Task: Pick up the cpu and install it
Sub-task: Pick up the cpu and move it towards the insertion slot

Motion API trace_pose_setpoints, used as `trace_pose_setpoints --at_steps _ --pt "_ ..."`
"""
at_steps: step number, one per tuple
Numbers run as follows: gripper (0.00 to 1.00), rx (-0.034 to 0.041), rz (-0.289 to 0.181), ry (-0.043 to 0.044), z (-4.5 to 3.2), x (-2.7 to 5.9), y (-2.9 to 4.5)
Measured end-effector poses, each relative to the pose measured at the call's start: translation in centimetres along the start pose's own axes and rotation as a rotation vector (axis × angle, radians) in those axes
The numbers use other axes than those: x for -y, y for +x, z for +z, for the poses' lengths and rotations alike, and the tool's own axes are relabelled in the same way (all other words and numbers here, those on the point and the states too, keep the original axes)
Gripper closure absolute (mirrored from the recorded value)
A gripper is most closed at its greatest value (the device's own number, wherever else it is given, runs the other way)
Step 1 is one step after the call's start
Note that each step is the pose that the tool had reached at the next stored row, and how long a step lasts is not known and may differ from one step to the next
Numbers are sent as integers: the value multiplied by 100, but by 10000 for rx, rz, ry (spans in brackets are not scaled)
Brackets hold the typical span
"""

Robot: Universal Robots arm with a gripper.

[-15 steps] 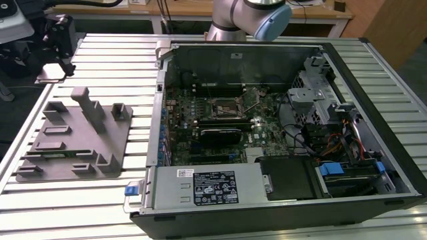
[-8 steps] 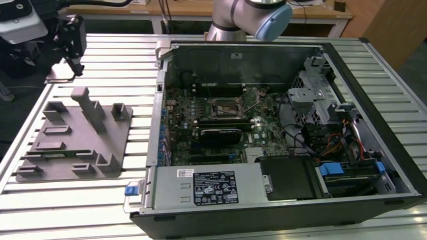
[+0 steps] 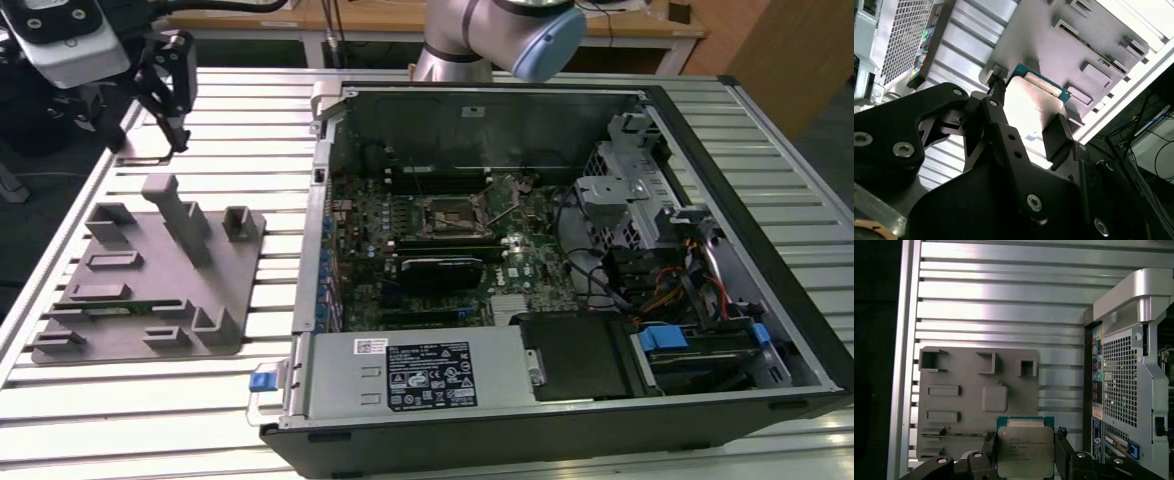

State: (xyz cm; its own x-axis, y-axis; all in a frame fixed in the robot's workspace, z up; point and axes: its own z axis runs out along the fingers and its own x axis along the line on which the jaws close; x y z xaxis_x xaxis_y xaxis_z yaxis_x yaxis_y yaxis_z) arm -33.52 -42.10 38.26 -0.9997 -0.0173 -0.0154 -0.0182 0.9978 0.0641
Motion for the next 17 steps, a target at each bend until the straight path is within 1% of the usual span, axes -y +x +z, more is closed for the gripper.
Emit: trace_pose_setpoints --at_steps 17 --pt "46 0 0 0 6 8 -435"
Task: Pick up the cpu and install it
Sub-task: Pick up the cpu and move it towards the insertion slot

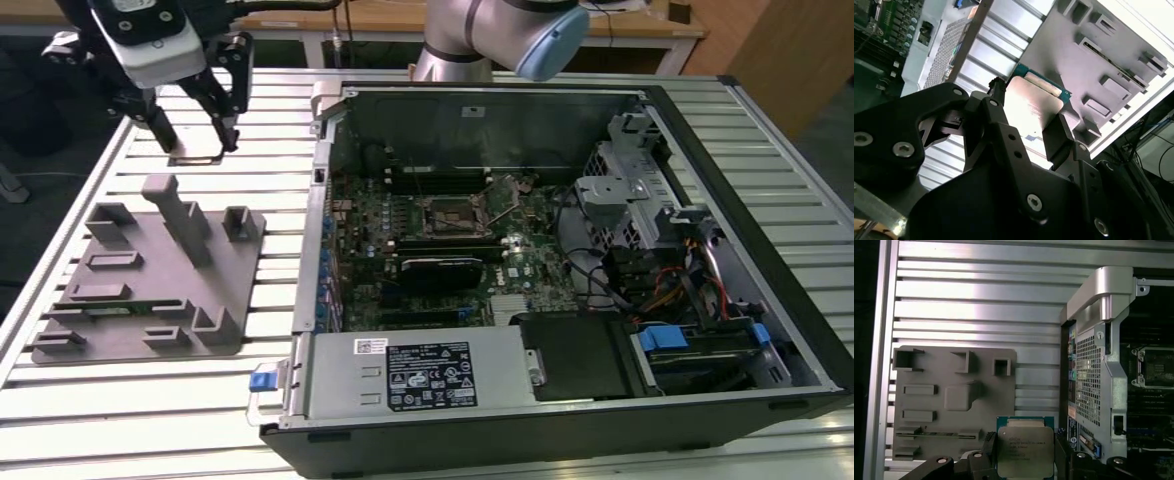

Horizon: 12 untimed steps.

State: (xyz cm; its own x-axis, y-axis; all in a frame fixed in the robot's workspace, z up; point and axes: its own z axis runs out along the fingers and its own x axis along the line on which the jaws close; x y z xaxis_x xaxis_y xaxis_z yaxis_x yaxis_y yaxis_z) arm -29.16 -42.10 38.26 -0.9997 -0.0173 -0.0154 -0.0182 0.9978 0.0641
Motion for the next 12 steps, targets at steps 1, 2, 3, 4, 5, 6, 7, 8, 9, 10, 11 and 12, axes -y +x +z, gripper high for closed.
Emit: trace_pose_setpoints --at_steps 1,2,3,4,5,6,7,8,9,10,11,12 --pt "46 0 0 0 1 0 -28" --pt "46 0 1 0 1 1 -52" --pt "46 0 0 0 1 1 -77" --pt "46 0 1 0 2 2 -101" --pt "46 -1 0 1 1 2 -125" --pt "46 0 0 0 2 3 -149" --pt "46 0 0 0 2 3 -173" --pt "46 -1 0 1 2 4 -198" --pt "46 0 0 0 3 4 -222" --pt "46 0 0 0 4 5 -245" --pt "46 0 0 0 4 5 -267" --pt "46 0 1 0 4 5 -290"
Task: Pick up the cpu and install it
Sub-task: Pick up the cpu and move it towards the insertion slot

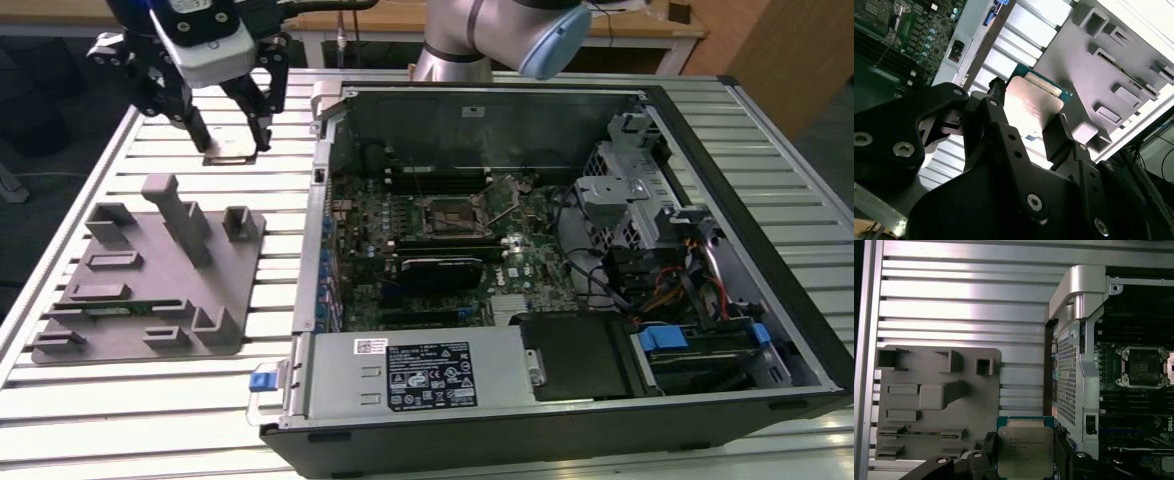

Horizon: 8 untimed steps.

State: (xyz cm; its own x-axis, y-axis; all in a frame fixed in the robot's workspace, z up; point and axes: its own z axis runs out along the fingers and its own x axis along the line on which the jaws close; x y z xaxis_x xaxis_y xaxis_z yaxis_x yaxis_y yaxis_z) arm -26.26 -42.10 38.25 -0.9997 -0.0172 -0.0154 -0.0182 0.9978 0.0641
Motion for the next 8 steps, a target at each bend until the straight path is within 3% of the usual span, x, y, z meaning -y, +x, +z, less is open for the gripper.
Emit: trace_pose_setpoints --at_steps 8 --pt "46 1 0 0 3 4 -196"
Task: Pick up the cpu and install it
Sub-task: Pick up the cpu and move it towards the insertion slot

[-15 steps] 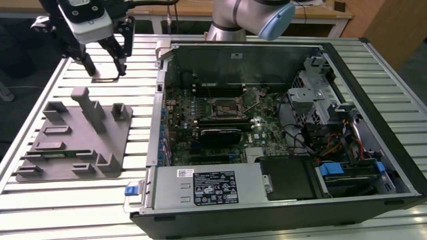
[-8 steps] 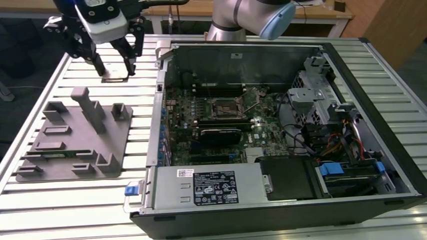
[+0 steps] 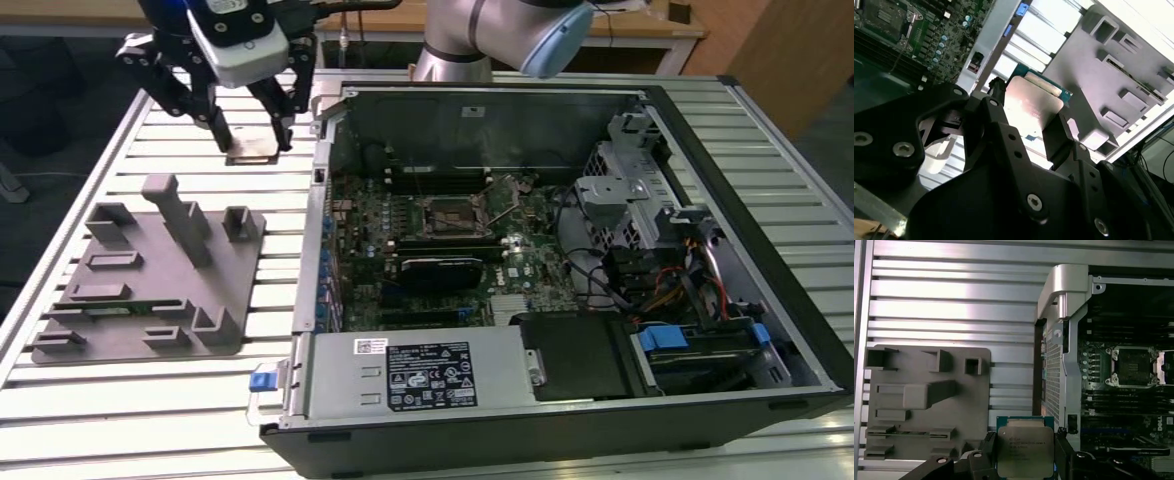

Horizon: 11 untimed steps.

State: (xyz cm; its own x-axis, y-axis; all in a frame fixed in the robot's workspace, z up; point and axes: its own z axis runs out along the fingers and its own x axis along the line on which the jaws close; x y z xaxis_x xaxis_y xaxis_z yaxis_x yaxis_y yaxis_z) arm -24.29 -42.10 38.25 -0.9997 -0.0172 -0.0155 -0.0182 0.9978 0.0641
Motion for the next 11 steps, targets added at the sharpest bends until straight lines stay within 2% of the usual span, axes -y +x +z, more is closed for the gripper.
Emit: trace_pose_setpoints --at_steps 11 --pt "46 -1 -1 0 4 6 -316"
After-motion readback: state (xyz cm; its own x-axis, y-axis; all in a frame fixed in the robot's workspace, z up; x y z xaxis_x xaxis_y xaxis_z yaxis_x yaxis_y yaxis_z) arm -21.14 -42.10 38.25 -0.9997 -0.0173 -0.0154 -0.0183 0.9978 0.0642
